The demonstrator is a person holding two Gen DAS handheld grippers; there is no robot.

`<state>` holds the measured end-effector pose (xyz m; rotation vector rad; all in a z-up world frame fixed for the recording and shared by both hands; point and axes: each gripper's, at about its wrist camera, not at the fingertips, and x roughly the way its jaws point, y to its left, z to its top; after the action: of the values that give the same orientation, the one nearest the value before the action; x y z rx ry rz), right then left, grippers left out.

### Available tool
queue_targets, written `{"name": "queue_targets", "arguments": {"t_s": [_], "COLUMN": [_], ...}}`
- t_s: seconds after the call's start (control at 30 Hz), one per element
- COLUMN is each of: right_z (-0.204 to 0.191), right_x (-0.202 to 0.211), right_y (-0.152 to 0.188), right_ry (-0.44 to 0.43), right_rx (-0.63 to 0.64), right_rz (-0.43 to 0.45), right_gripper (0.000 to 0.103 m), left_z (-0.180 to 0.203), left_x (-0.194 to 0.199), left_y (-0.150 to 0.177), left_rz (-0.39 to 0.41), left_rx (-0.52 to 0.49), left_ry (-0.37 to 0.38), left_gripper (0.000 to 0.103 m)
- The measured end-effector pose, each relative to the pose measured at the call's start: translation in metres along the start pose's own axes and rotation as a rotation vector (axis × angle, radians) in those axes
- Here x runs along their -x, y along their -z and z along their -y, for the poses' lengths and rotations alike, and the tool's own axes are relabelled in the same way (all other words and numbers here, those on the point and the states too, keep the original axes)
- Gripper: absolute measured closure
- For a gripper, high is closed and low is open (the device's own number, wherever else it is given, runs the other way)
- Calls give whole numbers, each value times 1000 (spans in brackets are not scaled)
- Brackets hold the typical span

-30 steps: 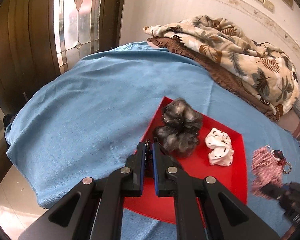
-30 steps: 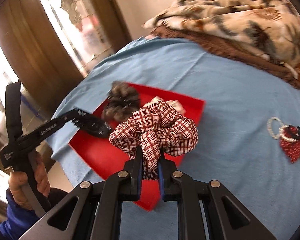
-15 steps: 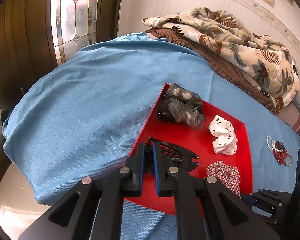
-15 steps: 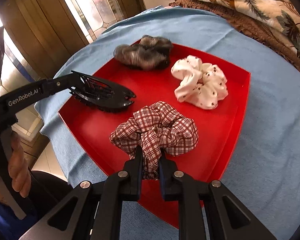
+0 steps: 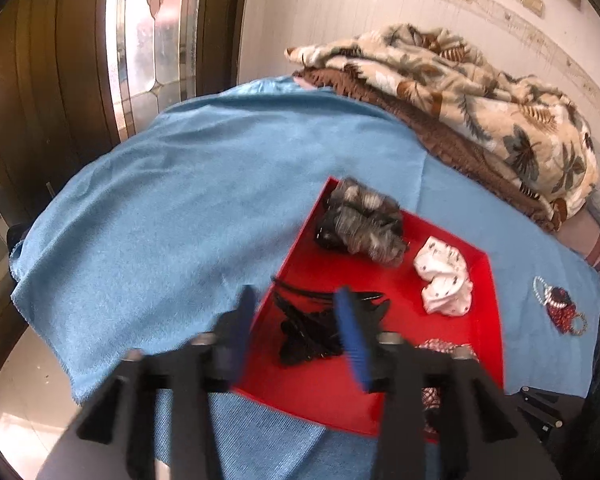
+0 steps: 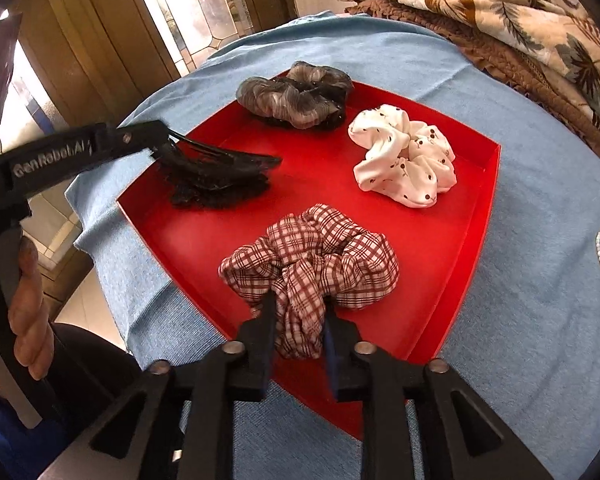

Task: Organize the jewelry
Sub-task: 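Carry both items to the red tray and open both grippers, then move both tools back to the remaining bracelets and scrunchie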

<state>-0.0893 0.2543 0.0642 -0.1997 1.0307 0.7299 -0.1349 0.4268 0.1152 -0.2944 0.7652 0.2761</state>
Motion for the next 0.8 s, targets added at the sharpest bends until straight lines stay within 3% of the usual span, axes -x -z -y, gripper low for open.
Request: {"name": "queue_targets", "arguments": {"t_s": [0.1,0.17,0.5,0.8], "right_z": [-3,-4,9,96], "right_x": [8,16,68,117], "right_y": [0,1,21,66], "right_ry": [27,29,102,232], "right_rx": [23,32,55,-107], "right_rz": [34,58,170,189], "right_gripper": [48,42,32,32], "left_z": [2,6,21,54], "left_x": [11,13,11,28], "left_y": [-1,-1,2,14], "left_rz": [63,79,108,93], "left_rx": [1,-14,-64,-151], "left_ry": [-8,-24,-132,-149], "left_gripper": [40,39,39,39]}}
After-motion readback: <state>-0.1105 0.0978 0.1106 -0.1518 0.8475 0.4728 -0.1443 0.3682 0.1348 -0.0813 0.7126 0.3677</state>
